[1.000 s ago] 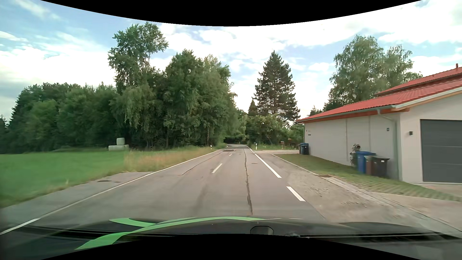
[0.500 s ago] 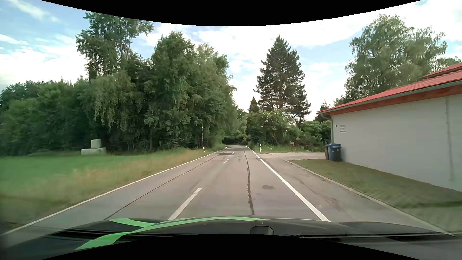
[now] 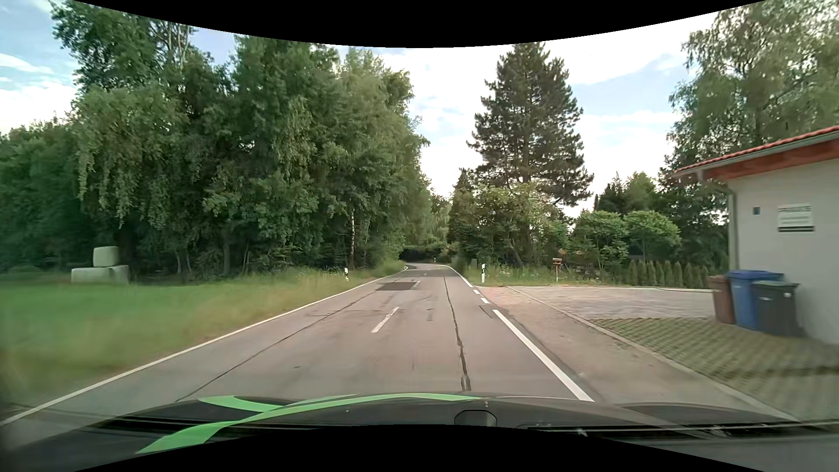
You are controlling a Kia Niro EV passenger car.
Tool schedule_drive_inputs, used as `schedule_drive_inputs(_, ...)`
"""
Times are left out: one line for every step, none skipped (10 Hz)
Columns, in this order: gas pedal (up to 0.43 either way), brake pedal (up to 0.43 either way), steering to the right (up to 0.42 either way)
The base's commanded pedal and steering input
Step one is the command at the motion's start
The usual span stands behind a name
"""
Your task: Follow the waypoints while adhering to traffic rules and regulations
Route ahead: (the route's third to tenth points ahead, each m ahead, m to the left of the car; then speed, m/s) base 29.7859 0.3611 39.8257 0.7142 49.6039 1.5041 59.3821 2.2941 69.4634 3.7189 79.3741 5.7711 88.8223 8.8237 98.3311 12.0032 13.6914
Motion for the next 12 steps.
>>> schedule_drive_inputs(0.079, 0.0, 0.001)
schedule_drive_inputs(0.079, 0.0, 0.001)
schedule_drive_inputs(0.079, 0.0, 0.001)
schedule_drive_inputs(0.079, 0.0, 0.001)
schedule_drive_inputs(0.079, 0.0, 0.001)
schedule_drive_inputs(0.079, 0.0, 0.001)
schedule_drive_inputs(0.079, 0.0, 0.0)
schedule_drive_inputs(0.079, 0.0, -0.001)
schedule_drive_inputs(0.067, 0.0, -0.003)
schedule_drive_inputs(0.067, 0.0, -0.005)
schedule_drive_inputs(0.067, 0.0, -0.006)
schedule_drive_inputs(0.067, 0.0, -0.004)
